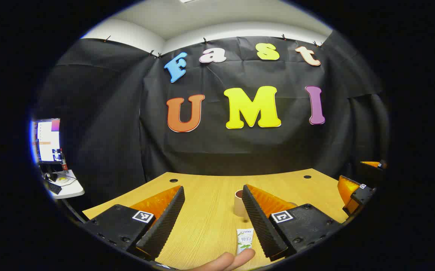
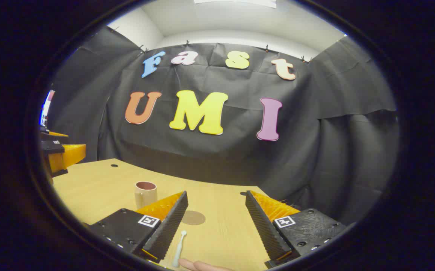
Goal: Put the toothbrush and toothpaste on the desktop into the cup, then pick up the cup and place it on the coaster on the desktop.
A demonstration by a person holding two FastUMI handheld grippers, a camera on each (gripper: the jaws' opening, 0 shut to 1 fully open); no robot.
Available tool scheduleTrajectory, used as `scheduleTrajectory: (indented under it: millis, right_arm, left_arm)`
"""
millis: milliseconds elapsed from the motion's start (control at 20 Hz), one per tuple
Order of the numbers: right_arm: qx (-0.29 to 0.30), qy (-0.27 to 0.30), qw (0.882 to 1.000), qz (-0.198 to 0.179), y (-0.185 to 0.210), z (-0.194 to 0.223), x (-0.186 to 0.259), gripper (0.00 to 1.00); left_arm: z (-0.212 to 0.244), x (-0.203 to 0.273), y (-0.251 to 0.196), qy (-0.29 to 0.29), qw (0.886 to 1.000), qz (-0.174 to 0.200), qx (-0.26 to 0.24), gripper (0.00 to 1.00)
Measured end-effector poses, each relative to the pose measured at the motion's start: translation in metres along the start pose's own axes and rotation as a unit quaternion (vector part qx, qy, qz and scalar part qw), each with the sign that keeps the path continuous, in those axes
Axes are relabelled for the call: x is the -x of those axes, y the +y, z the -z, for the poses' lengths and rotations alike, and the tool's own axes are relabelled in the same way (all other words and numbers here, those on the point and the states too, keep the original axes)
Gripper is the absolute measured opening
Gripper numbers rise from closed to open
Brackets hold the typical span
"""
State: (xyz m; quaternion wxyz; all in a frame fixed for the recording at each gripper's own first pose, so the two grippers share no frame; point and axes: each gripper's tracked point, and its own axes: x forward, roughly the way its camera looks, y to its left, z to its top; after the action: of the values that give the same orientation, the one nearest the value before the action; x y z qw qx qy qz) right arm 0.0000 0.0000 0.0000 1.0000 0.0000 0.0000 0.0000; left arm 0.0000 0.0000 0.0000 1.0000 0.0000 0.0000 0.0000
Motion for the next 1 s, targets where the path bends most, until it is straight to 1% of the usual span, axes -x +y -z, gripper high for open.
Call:
scheduleTrajectory:
  millis: [50,100,150,200,300,350,450,550,700,850,1000]
  right_arm:
    - [-0.008,-0.003,1.0,0.007,-0.008,-0.003,0.0,0.94]
    - [-0.014,-0.006,1.0,0.009,-0.013,-0.007,0.0,0.96]
    - [-0.022,-0.006,1.0,0.008,-0.015,-0.006,-0.001,0.94]
    - [-0.032,-0.004,0.999,0.009,-0.018,-0.006,-0.002,0.95]
    - [-0.05,0.01,0.999,0.007,-0.021,-0.001,-0.007,0.95]
    - [-0.054,0.019,0.998,0.006,-0.021,0.004,-0.008,0.96]
    - [-0.06,0.029,0.998,0.009,-0.023,0.007,-0.01,0.95]
    - [-0.057,0.025,0.998,0.0,-0.018,0.004,-0.007,0.95]
    - [-0.045,0.019,0.999,0.005,-0.021,0.005,-0.008,0.95]
    - [-0.04,0.024,0.999,-0.002,-0.016,0.009,-0.01,0.95]
    - [-0.023,0.024,0.999,0.007,-0.019,0.012,-0.012,0.95]
  left_arm:
    - [0.001,-0.001,-0.005,0.002,1.0,0.004,0.002,0.97]
    - [0.003,-0.001,-0.006,0.005,1.0,0.006,0.004,0.97]
    - [0.005,-0.002,-0.006,0.007,1.0,0.004,0.006,0.98]
    - [0.005,-0.002,-0.005,0.007,1.0,0.0,0.008,0.98]
    - [0.01,-0.005,-0.006,0.012,1.0,-0.002,0.01,0.98]
    - [0.012,-0.006,-0.006,0.015,1.0,-0.003,0.009,0.97]
    - [0.014,-0.008,-0.002,0.018,1.0,-0.007,0.011,0.98]
    - [0.016,-0.01,-0.003,0.019,1.0,-0.007,0.011,0.98]
    - [0.017,-0.013,-0.001,0.018,1.0,-0.007,0.011,0.98]
    - [0.024,-0.015,-0.002,0.028,0.999,-0.008,0.015,0.98]
    - [0.032,-0.019,-0.005,0.038,0.999,-0.005,0.017,0.98]
